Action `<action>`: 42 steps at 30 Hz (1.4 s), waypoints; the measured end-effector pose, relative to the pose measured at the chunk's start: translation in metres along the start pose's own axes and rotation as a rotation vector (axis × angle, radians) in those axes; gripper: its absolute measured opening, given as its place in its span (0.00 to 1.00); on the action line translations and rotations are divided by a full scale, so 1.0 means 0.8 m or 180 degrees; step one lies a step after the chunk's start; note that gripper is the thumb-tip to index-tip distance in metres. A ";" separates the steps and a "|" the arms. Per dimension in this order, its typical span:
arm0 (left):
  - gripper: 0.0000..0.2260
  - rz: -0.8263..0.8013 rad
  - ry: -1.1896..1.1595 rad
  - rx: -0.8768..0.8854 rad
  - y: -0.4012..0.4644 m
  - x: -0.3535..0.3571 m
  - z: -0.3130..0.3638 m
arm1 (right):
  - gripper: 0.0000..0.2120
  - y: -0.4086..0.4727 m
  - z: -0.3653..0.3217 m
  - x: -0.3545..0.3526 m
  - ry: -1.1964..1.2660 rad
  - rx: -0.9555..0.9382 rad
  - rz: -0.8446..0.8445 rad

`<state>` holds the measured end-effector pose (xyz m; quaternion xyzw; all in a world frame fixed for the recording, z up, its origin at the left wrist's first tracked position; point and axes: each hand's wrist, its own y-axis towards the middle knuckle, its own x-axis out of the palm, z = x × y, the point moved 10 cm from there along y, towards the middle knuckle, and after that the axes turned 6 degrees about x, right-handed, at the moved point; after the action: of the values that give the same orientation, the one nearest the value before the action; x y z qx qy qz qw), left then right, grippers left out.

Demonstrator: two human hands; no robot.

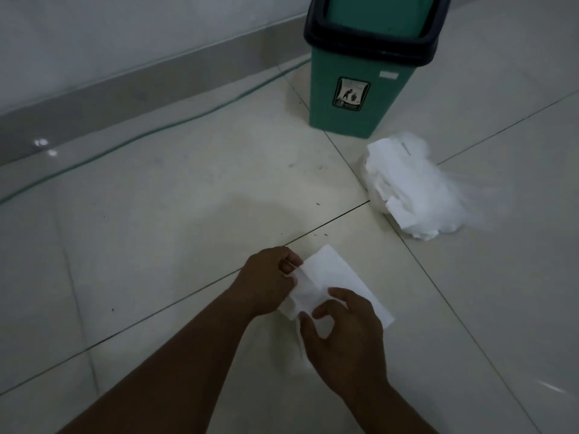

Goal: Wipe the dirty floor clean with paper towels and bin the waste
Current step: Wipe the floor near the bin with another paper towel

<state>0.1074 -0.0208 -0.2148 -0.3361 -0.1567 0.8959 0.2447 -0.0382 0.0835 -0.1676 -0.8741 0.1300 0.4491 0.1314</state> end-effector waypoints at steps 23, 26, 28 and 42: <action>0.21 0.1215 0.0906 0.0240 0.023 -0.117 -0.035 | 0.44 0.099 0.021 0.081 -0.0591 0.2082 0.0866; 0.23 0.1280 0.1068 0.0201 0.037 -0.136 -0.046 | 0.43 0.140 0.012 0.077 -0.0741 0.1728 0.0889; 0.25 0.1236 0.1209 0.0136 0.048 -0.146 -0.055 | 0.43 0.158 0.008 0.078 -0.0858 0.1561 0.0848; 0.32 0.1304 0.1827 -0.0175 0.058 -0.174 -0.121 | 0.39 0.243 -0.032 0.099 -0.1175 0.0641 0.0616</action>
<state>0.2491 -0.1239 -0.2325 -0.6051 -0.0349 0.7908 0.0848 -0.0417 -0.1149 -0.2402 -0.7431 0.2311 0.5967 0.1959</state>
